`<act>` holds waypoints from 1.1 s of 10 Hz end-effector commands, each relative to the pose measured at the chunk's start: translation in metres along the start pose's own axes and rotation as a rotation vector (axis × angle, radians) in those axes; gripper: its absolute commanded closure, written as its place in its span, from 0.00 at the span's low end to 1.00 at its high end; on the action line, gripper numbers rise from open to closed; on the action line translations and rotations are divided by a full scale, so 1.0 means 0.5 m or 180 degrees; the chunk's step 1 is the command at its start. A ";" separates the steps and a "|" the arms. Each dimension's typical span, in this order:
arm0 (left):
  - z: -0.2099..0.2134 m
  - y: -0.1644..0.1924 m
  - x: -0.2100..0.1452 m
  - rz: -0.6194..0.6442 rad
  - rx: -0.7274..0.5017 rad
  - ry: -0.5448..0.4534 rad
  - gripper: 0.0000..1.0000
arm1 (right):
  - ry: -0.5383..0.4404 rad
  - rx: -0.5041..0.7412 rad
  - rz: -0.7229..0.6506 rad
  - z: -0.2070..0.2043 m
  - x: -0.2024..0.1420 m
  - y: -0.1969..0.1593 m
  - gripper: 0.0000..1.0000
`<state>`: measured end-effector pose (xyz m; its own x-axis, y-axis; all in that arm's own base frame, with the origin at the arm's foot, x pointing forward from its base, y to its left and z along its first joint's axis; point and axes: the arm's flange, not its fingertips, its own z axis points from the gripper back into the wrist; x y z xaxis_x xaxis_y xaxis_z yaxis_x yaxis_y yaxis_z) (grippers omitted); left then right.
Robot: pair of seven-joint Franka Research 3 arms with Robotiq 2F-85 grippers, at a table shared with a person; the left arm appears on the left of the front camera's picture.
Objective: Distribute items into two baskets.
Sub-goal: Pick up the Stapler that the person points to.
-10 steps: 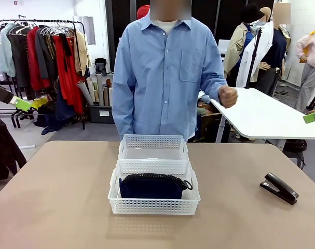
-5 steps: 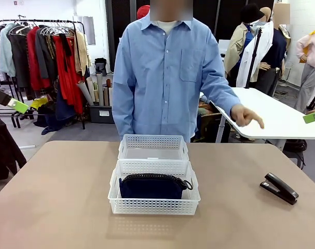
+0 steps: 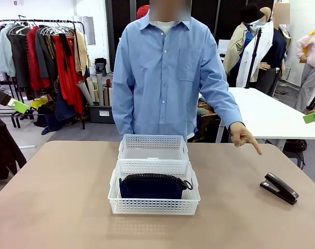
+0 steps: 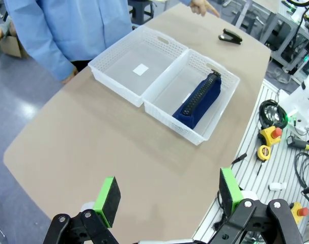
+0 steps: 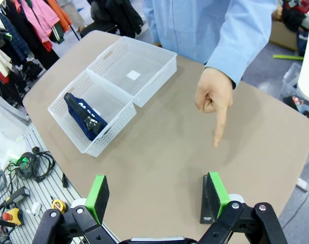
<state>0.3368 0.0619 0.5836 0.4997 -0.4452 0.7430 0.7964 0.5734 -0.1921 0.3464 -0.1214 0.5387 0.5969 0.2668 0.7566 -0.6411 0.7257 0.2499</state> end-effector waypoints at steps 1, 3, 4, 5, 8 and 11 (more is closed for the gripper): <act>0.001 0.000 0.002 -0.0015 -0.0025 -0.0027 0.00 | -0.0104 0.0057 0.0060 0.000 0.004 -0.004 0.00; 0.001 0.000 0.002 -0.0015 -0.0025 -0.0027 0.00 | -0.0104 0.0057 0.0060 0.000 0.004 -0.004 0.00; 0.001 0.000 0.002 -0.0015 -0.0025 -0.0027 0.00 | -0.0104 0.0057 0.0060 0.000 0.004 -0.004 0.00; 0.001 0.000 0.002 -0.0015 -0.0025 -0.0027 0.00 | -0.0104 0.0057 0.0060 0.000 0.004 -0.004 0.00; 0.001 0.000 0.002 -0.0015 -0.0025 -0.0027 0.00 | -0.0104 0.0057 0.0060 0.000 0.004 -0.004 0.00; 0.001 0.000 0.002 -0.0015 -0.0025 -0.0027 0.00 | 0.0203 -0.0014 0.0051 -0.022 0.035 -0.017 0.00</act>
<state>0.3367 0.0620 0.5836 0.4999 -0.4453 0.7428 0.7964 0.5734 -0.1923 0.3506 -0.1180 0.5376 0.6028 0.2809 0.7468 -0.6428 0.7255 0.2460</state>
